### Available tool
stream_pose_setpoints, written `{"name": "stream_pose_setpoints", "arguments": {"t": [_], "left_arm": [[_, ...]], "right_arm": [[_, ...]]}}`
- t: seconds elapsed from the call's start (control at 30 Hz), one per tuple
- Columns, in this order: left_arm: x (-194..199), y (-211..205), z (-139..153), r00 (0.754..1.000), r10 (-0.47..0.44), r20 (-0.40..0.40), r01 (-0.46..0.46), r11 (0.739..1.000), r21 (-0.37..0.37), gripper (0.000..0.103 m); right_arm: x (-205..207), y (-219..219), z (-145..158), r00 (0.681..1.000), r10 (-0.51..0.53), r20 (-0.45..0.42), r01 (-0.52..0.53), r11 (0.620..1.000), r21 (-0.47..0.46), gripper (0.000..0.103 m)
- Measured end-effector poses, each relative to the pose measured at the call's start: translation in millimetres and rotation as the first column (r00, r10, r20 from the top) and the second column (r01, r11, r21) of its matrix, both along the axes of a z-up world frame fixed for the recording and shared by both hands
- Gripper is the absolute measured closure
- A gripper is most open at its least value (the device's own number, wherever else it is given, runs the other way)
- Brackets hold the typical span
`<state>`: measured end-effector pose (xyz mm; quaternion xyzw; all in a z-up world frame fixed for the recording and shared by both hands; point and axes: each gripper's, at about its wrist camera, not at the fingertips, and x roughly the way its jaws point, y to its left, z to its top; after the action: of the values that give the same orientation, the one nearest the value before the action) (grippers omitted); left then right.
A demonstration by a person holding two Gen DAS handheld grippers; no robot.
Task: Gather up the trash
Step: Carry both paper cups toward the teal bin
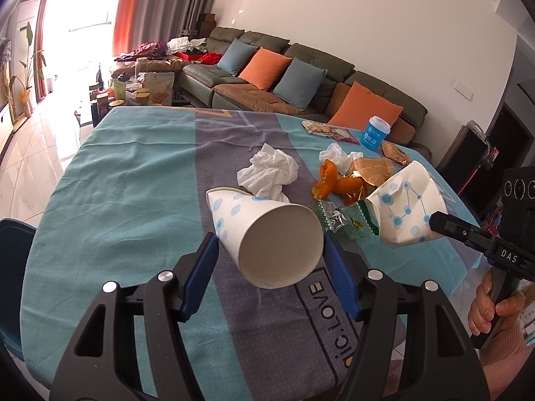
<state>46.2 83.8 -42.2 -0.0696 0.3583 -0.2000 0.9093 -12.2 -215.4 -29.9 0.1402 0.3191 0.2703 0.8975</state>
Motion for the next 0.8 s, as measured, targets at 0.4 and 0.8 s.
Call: {"name": "stream_pose_setpoints", "arguments": {"t": [0.4,0.8], "left_arm": [[-19.9,27.7,7.2,0.997,0.074,0.023,-0.074,0.997,0.008,0.040],[-35.7,69.6,15.6,0.984,0.174,0.038,-0.175,0.985,0.008,0.040]], "right_arm": [[21.5,46.5,-8.2,0.992,0.124,-0.011,-0.123,0.992,0.025,0.100],[42.0,99.1,-12.4,0.969,0.248,-0.019,-0.247,0.968,0.047,0.100]]}}
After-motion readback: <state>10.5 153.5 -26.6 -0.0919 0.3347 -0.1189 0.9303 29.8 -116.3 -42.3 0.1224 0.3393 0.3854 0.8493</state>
